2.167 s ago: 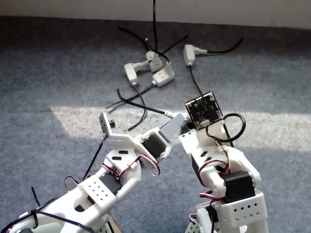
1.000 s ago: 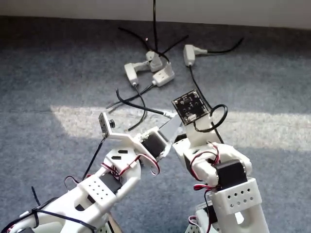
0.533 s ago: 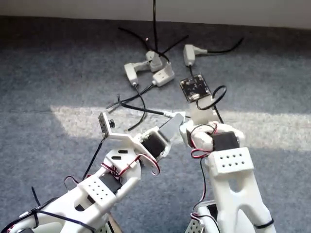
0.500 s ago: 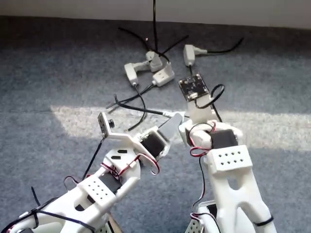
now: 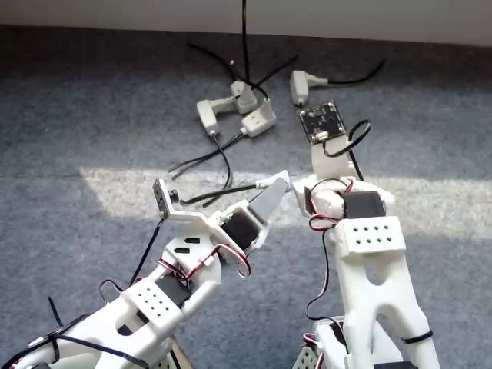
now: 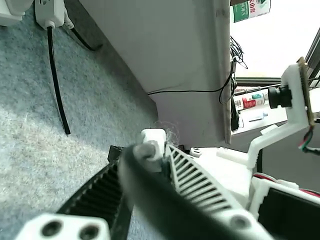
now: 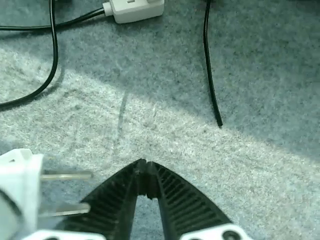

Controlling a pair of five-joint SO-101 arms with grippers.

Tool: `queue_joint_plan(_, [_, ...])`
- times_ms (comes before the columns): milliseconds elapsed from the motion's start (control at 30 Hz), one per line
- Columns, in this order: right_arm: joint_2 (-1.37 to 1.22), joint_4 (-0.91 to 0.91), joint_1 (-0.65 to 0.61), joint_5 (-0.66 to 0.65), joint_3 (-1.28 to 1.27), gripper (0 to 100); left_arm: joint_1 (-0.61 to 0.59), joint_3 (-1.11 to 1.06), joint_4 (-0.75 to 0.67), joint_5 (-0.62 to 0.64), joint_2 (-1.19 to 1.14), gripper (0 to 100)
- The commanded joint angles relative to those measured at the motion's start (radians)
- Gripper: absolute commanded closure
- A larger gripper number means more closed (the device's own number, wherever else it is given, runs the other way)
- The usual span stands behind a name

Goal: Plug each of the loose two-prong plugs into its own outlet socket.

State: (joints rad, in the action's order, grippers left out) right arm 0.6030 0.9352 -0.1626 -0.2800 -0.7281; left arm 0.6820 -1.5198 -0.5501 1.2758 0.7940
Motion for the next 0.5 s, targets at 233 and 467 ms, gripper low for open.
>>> queue_joint_plan(233, [0.058,0.073,0.059,-0.005,0.074,99.2,0.01,0.007,-0.003,0.0,0.007,99])
queue_joint_plan(467, [0.185,0.272,0.254,-0.005,0.077,97.8,-0.145,0.077,0.043,-0.064,-0.001,99])
